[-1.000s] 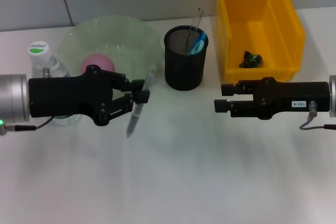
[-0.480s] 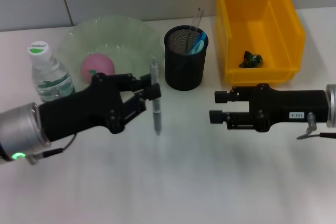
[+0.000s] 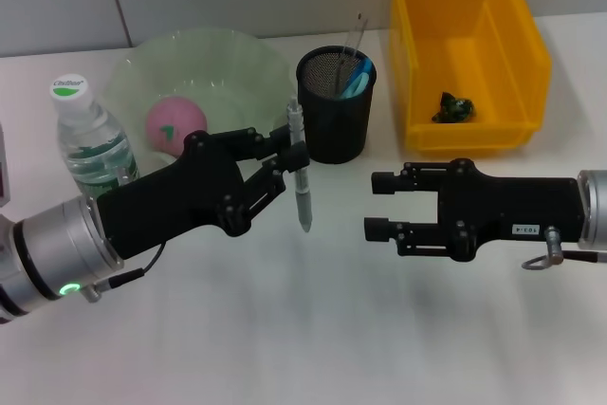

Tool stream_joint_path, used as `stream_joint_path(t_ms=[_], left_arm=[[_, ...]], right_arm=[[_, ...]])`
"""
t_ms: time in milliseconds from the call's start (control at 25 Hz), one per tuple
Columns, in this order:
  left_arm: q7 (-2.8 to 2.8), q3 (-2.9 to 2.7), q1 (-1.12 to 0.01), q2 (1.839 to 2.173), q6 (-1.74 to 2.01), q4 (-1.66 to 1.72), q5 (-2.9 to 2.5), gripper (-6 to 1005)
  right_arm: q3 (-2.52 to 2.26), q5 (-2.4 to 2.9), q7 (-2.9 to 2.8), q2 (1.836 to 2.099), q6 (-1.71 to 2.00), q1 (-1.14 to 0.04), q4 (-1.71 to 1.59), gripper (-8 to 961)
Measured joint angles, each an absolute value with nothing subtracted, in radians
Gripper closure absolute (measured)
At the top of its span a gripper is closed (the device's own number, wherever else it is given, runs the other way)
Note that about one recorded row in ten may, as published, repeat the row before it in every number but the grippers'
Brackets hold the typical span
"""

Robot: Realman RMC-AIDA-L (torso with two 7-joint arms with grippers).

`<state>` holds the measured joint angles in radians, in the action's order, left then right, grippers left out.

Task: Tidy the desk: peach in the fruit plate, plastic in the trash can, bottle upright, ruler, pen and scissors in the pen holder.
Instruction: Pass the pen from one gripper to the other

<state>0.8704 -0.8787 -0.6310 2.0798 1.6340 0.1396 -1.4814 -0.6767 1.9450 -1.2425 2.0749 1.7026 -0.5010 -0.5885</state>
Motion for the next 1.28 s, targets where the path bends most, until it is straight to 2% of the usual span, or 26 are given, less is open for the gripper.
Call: stream_joint_path(t_ms=[520,1280], left_arm=[[0.843,-0.874,-0.652,2.08,1.625,0.077,-1.441,818],[0.838,-0.883,-0.665,2.08,1.626,0.063,-1.447,818]], right_arm=[[-0.688,1.875,-1.103,2.079,1.701,-0.517,-0.545,348],[-0.714,1.873,-1.033,2.082,1.657,-0.601,-0.47,360]])
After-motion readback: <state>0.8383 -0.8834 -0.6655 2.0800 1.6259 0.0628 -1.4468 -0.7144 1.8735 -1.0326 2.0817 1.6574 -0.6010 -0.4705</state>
